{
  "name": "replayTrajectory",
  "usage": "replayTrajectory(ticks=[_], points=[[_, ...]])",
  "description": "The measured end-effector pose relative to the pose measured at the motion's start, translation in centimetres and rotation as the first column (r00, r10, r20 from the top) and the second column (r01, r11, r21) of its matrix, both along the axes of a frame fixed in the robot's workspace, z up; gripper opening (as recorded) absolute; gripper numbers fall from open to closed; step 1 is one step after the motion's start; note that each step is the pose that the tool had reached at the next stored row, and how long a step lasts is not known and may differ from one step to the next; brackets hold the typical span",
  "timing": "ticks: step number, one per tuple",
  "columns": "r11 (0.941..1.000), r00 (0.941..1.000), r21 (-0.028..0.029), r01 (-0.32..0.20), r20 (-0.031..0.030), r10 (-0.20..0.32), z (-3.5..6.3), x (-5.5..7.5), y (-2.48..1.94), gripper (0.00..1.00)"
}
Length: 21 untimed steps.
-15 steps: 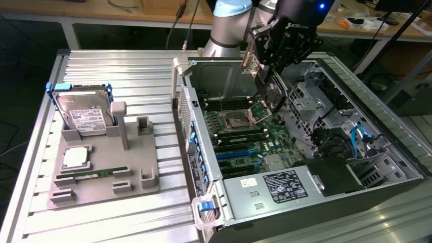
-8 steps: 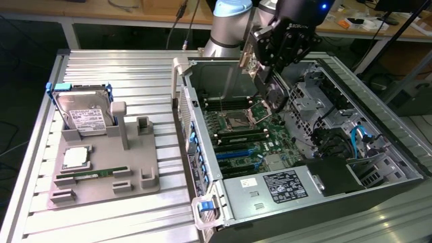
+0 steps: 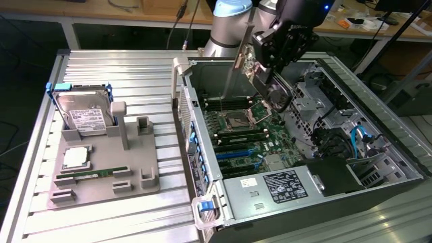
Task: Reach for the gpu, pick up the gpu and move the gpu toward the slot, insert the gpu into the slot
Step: 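Insert the gpu into the slot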
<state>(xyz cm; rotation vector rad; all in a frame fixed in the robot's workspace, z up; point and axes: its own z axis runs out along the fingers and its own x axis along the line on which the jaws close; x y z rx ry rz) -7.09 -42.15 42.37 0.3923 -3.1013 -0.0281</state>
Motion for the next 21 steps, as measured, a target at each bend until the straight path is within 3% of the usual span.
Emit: replayTrajectory(ticks=[4, 7, 9, 11, 14, 21], points=[[0.9974, 0.9974, -0.0001, -0.072, -0.0001, 0.072, -0.08, 0.0, 0.0, 0.27], [0.9917, 0.9917, -0.0001, -0.129, 0.0, 0.129, -0.15, 0.0, 0.0, 0.27], [0.9749, 0.9749, 0.0, -0.223, 0.0, 0.223, -0.26, 0.0, 0.0, 0.27], [0.9501, 0.9501, 0.0, -0.312, -0.0001, 0.312, -0.37, 0.0, 0.0, 0.27], [0.9146, 0.9146, 0.0, -0.404, 0.0, 0.404, -0.49, 0.0, 0.0, 0.27], [0.8531, 0.8531, 0.0, -0.522, 0.0, 0.522, -0.66, 0.0, 0.0, 0.27]])
